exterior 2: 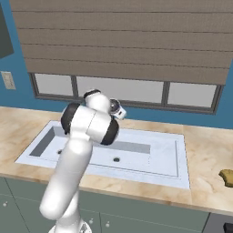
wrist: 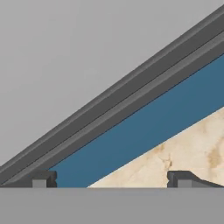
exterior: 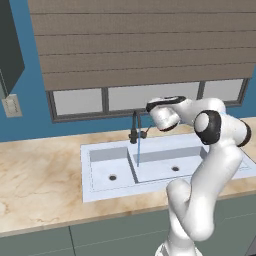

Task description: Soak the sponge with water for a few seconds and then drop it inside the sink.

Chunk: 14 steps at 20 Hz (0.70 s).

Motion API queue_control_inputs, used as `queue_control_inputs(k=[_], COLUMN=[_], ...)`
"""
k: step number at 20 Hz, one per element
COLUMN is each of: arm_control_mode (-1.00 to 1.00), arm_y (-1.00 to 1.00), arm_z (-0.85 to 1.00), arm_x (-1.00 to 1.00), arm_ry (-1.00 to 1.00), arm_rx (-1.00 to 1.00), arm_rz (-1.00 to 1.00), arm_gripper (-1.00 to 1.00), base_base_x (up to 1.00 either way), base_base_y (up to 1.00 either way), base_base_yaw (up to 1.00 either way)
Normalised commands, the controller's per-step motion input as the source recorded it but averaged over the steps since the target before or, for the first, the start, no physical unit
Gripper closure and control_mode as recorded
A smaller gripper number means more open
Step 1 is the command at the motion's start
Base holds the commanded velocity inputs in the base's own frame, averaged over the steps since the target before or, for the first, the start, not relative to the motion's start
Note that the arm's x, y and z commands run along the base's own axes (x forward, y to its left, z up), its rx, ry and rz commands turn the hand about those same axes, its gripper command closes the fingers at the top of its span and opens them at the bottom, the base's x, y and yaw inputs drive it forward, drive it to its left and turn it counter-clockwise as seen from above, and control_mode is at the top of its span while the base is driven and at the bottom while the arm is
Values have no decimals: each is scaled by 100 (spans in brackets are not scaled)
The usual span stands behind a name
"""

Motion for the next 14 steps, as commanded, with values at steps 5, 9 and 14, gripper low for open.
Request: queue_control_inputs(k=[5,9,14], arm_control_mode=[-100,-100,-100], arm_y=[-65,-77,-80], arm_z=[47,37,24], arm_x=[-34,-34,-43], arm_ry=[8,12,16], arm_rx=[0,0,0], arm_rz=[0,-1,-4], arm_gripper=[-100,-100,-100], base_base_x=[0,0,0], base_base_y=[0,0,0], base_base_yaw=[0,0,0])
